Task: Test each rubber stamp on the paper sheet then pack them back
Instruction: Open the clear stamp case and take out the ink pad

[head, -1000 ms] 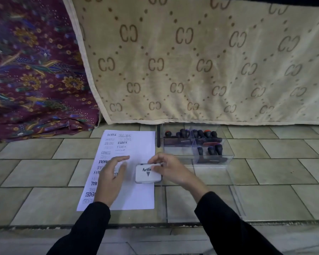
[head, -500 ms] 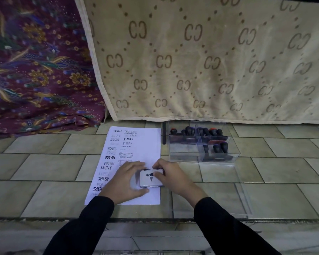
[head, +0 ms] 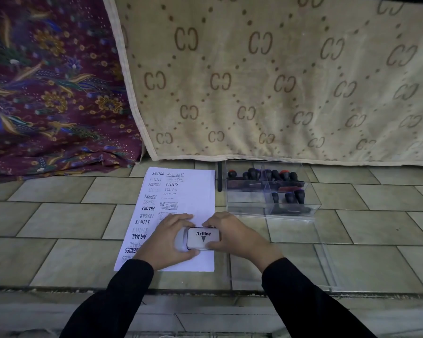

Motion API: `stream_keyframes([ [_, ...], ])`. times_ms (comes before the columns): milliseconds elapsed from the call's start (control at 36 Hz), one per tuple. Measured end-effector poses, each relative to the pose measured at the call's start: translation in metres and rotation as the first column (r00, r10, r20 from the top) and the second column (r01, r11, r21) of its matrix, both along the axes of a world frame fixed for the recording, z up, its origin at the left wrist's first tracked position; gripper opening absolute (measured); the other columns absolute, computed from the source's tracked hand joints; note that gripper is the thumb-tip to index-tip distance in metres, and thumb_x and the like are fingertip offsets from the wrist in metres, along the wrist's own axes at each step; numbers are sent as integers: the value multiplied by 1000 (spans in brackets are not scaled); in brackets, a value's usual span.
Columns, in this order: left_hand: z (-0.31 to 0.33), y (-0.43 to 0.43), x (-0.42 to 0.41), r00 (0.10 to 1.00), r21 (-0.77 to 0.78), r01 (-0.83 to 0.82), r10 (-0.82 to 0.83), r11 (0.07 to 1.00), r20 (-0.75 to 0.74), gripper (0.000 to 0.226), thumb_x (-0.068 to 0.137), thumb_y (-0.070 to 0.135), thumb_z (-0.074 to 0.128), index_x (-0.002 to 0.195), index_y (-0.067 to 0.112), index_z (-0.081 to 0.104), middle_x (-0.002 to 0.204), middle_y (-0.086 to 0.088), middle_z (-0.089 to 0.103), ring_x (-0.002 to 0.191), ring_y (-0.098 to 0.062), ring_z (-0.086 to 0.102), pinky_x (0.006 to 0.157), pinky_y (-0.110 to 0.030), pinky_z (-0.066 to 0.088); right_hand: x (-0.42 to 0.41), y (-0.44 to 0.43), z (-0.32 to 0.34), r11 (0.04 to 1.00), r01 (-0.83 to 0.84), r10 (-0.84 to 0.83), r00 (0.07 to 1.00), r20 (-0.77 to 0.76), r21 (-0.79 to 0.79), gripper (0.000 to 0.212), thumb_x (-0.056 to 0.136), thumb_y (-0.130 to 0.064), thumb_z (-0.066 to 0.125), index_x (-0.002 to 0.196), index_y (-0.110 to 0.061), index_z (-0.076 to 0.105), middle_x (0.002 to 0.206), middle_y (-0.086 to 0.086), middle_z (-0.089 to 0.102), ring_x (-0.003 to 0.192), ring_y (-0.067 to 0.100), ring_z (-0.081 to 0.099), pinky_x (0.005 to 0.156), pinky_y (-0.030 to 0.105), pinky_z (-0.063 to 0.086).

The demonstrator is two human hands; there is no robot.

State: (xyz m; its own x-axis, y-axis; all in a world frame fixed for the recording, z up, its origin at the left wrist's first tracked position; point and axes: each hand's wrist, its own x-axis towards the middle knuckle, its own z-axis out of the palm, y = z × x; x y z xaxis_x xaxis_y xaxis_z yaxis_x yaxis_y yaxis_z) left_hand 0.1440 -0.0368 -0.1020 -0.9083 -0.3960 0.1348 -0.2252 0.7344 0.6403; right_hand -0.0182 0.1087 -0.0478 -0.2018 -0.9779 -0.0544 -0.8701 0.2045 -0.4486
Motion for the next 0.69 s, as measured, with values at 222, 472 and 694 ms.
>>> stream_keyframes([
  [222, 2, 0, 1, 1000, 19, 1, -1, 1000, -10, 54, 65, 58, 73, 113, 40, 56, 135, 28, 40, 132, 1, 31, 113, -36, 28, 0, 2, 9, 999, -23, 22, 1000, 9, 33, 52, 80, -25, 71, 126, -19, 48, 120, 2, 58, 111, 17, 48, 91, 32, 45],
  [472, 4, 2, -1, 1000, 43, -19, 18, 999, 8, 58, 62, 55, 77, 113, 37, 57, 135, 27, 41, 133, 1, 29, 115, -35, 24, 4, 4, 11, 999, -9, 11, 1000, -28, 42, 49, 79, -24, 69, 119, -19, 42, 115, 7, 57, 105, 24, 52, 85, 40, 49],
  [694, 7, 2, -1, 1000, 59, -4, 2, 998, 19, 58, 65, 54, 77, 115, 34, 57, 137, 25, 41, 134, 1, 29, 116, -38, 23, -5, 3, 18, 998, 43, -47, 993, 105, 40, 27, 85, -27, 57, 110, -20, 52, 109, 3, 63, 92, 17, 57, 80, 31, 49],
])
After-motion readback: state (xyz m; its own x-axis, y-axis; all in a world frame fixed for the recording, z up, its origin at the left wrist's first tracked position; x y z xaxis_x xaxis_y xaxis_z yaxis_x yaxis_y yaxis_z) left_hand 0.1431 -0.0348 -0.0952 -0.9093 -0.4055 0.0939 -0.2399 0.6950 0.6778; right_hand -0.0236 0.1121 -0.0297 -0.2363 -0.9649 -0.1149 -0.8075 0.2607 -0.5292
